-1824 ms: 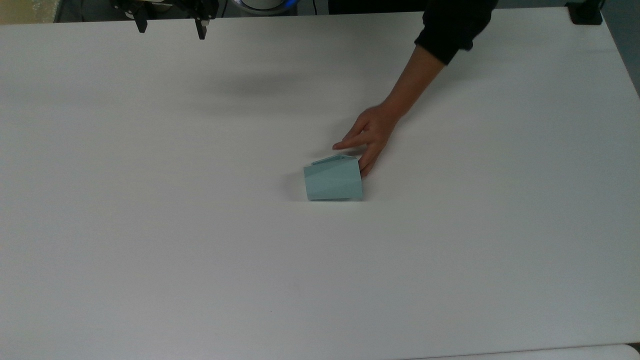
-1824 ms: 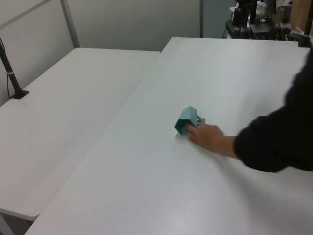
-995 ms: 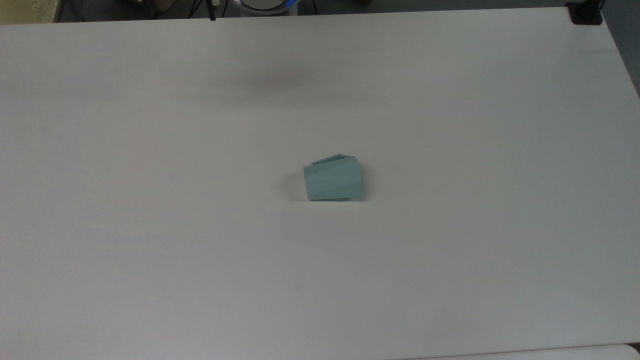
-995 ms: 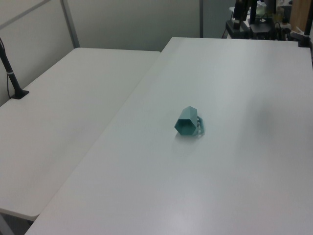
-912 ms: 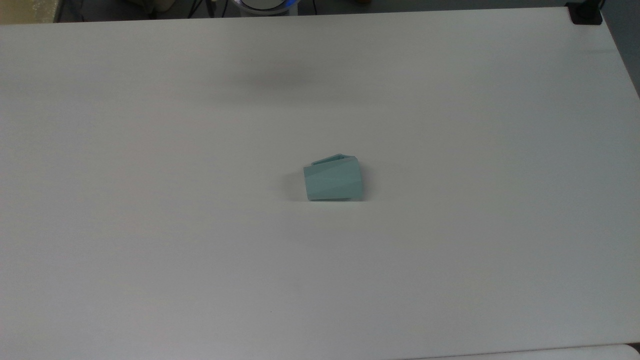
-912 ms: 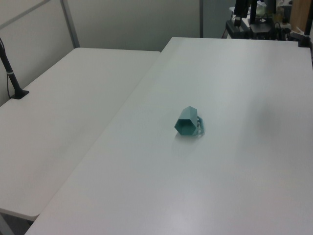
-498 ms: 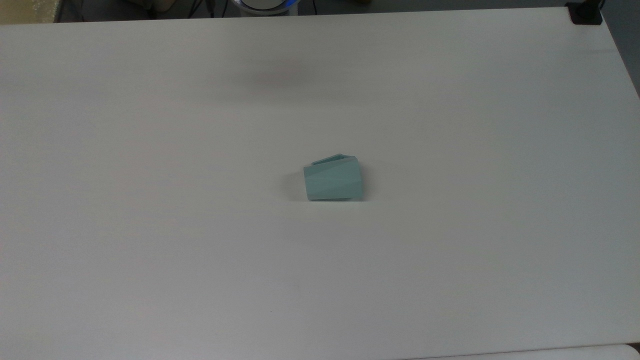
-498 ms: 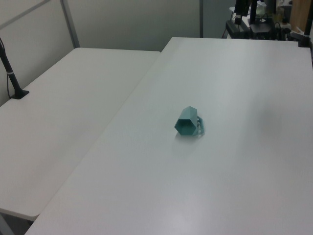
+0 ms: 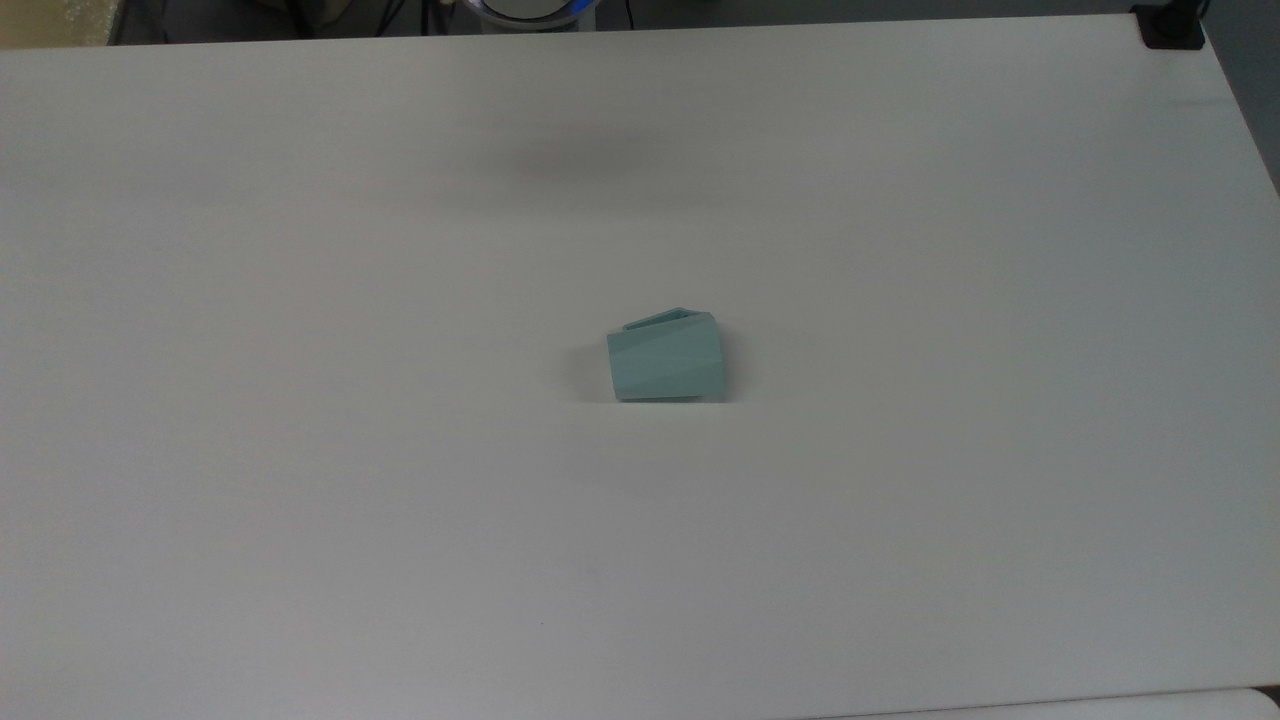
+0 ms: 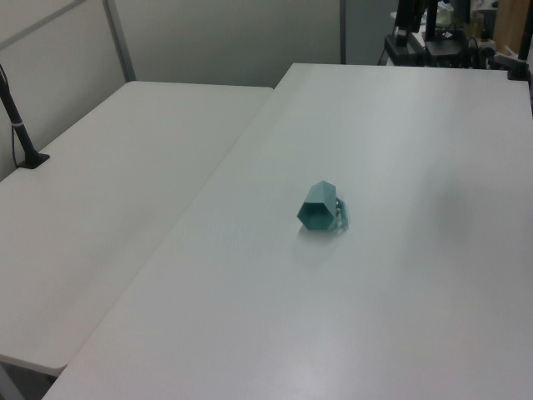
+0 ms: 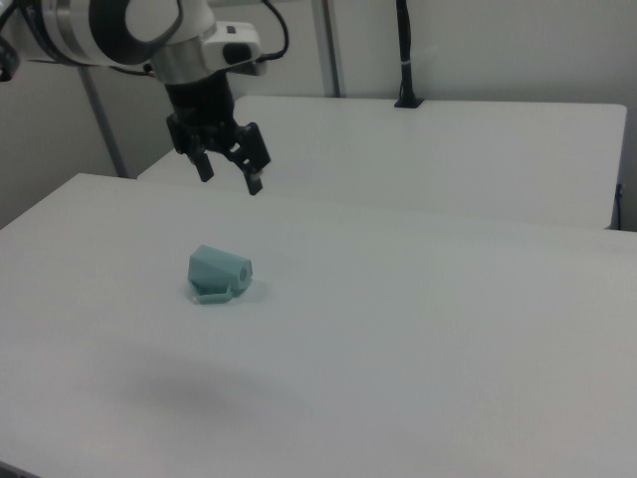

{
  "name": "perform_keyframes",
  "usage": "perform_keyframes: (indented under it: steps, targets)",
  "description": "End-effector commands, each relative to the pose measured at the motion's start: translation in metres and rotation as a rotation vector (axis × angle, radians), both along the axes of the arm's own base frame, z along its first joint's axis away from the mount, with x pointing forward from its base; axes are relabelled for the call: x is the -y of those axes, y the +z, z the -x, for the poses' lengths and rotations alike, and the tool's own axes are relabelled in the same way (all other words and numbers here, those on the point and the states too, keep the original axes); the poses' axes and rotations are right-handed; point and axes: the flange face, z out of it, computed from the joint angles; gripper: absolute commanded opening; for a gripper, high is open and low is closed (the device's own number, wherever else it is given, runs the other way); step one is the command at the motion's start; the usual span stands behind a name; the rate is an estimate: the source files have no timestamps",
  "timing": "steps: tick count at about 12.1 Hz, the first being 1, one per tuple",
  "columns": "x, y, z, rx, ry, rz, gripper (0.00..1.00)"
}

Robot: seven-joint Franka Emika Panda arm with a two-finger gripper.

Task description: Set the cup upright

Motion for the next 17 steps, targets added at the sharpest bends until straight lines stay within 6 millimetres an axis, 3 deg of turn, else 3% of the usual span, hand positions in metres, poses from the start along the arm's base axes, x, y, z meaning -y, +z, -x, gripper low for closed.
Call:
perform_keyframes:
  steps: [1, 3, 6, 8, 11, 14, 17]
  targets:
    - [-0.092, -0.014, -0.021, -0.013, -0.016, 0.069, 1.0]
    - [-0.14, -0.03, -0.026, 0.023, -0.033, 0.201, 1.0]
    - [-0.219, -0.075, -0.023, 0.096, -0.036, 0.421, 1.0]
    - [-0.254, -0.077, -0.02, 0.176, -0.045, 0.494, 1.0]
    - [-0.315, -0.109, -0.007, 0.279, 0.059, 0.68, 1.0]
    - [-0.362, -0.147, 0.009, 0.326, 0.11, 0.719, 1.0]
    - [-0.393, -0.193, 0.016, 0.332, 0.192, 0.754, 1.0]
